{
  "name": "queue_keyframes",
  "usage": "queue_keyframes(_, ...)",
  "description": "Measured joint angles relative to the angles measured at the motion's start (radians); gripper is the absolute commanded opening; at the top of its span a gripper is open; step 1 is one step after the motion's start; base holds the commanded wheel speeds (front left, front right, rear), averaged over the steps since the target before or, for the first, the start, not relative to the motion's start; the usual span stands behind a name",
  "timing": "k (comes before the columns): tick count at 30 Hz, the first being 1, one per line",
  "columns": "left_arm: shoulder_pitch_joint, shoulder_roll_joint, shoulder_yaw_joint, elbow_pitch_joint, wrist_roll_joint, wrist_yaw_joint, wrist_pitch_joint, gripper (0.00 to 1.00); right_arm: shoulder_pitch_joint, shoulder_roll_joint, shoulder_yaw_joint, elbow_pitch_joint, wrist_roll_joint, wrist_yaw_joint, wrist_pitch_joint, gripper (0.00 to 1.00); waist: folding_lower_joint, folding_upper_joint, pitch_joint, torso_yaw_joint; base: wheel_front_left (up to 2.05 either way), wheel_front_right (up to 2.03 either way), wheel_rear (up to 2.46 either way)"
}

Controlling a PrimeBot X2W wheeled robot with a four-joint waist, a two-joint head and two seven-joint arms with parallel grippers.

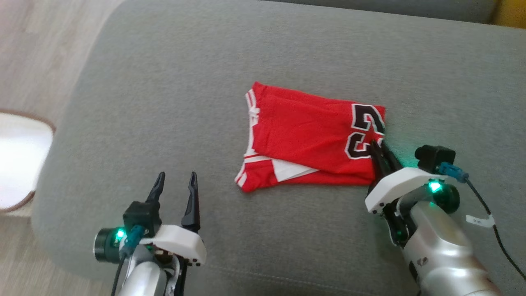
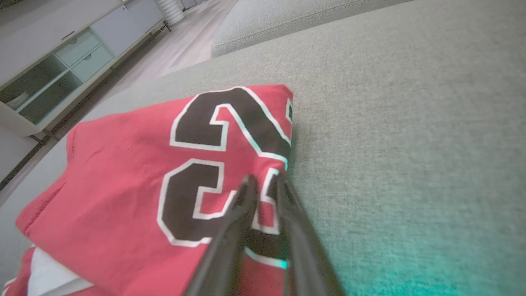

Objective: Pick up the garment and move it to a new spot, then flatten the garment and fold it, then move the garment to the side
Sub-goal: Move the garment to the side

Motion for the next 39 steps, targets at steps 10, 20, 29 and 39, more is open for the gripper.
queue_keyframes(10, -0.001, 0.000, 0.036, 0.000, 0.011, -0.025, 0.000, 1.00, 0.003, 0.007, 0.101, -0.006, 0.093, 0.000, -0.010, 0.00, 0.0000, 0.0000, -0.017, -0.172, 0.00, 0.00, 0.00)
queue_keyframes(20, -0.068, 0.000, 0.051, 0.021, 0.024, -0.039, 0.000, 1.00, 0.004, 0.006, 0.166, -0.098, 0.152, 0.000, -0.011, 0.00, 0.0000, 0.0000, -0.007, -0.487, 0.00, 0.00, 0.00)
queue_keyframes(29, -0.102, 0.000, 0.057, 0.040, 0.038, -0.053, 0.000, 1.00, -0.002, 0.001, 0.137, -0.145, 0.104, 0.000, -0.011, 0.00, 0.0000, 0.0000, 0.036, -0.679, 0.00, 0.00, 0.00)
queue_keyframes(39, -0.134, -0.001, 0.021, 0.069, 0.054, -0.069, 0.000, 1.00, -0.204, -0.082, 0.006, -0.157, -0.059, 0.000, -0.011, 0.00, 0.0000, 0.0000, 0.095, -0.632, 0.00, 0.00, 0.00)
